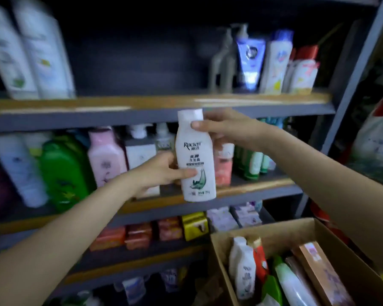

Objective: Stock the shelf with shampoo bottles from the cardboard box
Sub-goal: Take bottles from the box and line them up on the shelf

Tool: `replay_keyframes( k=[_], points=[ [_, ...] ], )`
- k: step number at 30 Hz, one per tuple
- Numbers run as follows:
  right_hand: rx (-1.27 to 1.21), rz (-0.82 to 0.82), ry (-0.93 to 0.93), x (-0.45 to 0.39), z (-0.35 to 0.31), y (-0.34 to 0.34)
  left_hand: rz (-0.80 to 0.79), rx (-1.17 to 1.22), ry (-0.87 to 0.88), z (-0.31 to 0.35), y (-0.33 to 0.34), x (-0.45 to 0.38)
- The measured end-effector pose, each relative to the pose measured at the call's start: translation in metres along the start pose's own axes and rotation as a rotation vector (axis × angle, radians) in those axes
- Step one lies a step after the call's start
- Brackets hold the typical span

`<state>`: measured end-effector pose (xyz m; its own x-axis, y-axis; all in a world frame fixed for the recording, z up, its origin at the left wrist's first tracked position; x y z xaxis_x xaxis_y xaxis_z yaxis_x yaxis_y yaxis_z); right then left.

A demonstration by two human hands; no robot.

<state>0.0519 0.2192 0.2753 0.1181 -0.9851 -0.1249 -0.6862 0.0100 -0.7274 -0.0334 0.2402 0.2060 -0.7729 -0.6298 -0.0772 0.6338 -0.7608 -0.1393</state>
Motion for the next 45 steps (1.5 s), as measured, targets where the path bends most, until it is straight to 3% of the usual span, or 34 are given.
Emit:
replay_keyframes(
  k=[4, 11, 14, 18, 25, 35, 40, 45],
  points=[
    [0.109, -0.014, -0.138, -0.027, -0.065, 0.020, 0.230, -0.051, 0.187, 0.080, -0.077, 0.034],
    [0.061, 0.378, -0.385, -0.091, -0.167, -0.005, 0.555, -0.326, 0.512, 0.186, -0.174, 0.074],
    [0.180, 0.455, -0.401, -0.121, -0.179, -0.008, 0.702, -0.476, 0.497, 0.193, -0.215, 0.083],
    [0.177, 0.288, -0.261, -0.176, -0.162, 0.009, 0.810, -0.619, 0.350, 0.181, -0.267, 0.084],
    [-0.176, 0.098, 0.013, -0.252, -0.137, 0.036, 0.825, -0.750, 0.143, 0.171, -0.302, 0.060],
    [-0.164, 0.105, 0.107, -0.289, -0.130, 0.043, 0.783, -0.756, 0.125, 0.150, -0.303, 0.052],
    [0.001, 0.123, 0.104, -0.280, -0.131, 0.032, 0.785, -0.799, 0.256, 0.162, -0.281, 0.059],
    [0.605, 0.385, -0.146, -0.204, -0.166, -0.010, 0.789, -0.768, 0.618, 0.180, -0.223, 0.065]
  ],
)
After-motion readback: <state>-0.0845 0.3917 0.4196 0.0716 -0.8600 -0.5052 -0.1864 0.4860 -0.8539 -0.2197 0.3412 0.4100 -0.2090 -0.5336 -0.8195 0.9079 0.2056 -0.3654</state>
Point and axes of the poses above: each hand's wrist, its own x-axis away from the middle knuckle, its own y-axis out of the palm, z = x × y, the point moved 10 cm from there along -x, towards the middle knuckle, and after that the axes turned 15 degrees about x, right-handed, at the moved point
